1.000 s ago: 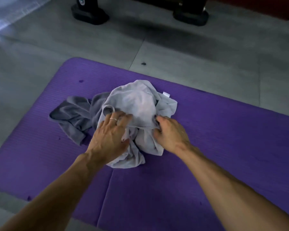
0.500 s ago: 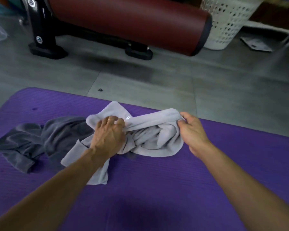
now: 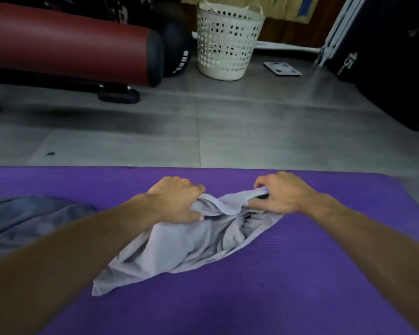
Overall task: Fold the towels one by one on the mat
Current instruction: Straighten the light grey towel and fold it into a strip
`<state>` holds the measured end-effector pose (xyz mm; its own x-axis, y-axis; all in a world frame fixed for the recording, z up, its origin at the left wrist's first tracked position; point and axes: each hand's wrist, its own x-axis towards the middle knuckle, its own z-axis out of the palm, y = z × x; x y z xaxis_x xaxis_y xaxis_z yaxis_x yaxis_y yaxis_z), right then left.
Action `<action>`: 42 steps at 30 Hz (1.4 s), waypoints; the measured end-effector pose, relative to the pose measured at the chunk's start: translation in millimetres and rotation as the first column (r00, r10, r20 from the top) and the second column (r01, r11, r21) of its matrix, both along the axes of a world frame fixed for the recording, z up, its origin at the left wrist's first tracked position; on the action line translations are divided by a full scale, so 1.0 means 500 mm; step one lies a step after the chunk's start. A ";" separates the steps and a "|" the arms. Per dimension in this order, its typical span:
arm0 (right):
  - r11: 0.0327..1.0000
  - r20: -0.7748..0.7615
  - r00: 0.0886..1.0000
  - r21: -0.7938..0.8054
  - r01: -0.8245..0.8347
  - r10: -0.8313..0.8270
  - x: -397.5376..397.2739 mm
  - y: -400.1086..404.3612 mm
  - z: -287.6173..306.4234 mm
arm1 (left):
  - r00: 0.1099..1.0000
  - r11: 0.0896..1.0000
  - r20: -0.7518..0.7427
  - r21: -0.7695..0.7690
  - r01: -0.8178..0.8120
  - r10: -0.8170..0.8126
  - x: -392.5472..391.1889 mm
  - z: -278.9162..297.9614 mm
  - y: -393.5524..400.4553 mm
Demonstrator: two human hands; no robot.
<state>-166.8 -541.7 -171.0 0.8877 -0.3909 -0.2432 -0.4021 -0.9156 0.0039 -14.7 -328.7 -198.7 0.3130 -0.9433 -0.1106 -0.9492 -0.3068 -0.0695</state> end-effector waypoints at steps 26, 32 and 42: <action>0.988 -0.179 0.972 0.005 0.157 -0.153 -0.404 -0.183 -0.260 | 0.977 0.978 -0.151 -0.172 0.121 -0.147 -0.241 -0.273 -0.152; 0.963 0.180 0.984 0.267 -0.046 -0.003 -0.185 -0.036 -0.292 | 0.861 0.946 -0.420 -0.018 -0.323 0.286 -0.132 -0.306 -0.074; 0.664 0.264 0.871 0.742 0.092 -0.415 -0.153 -0.042 -0.258 | 0.688 0.971 -0.712 -0.037 -0.237 0.140 -0.150 -0.317 -0.187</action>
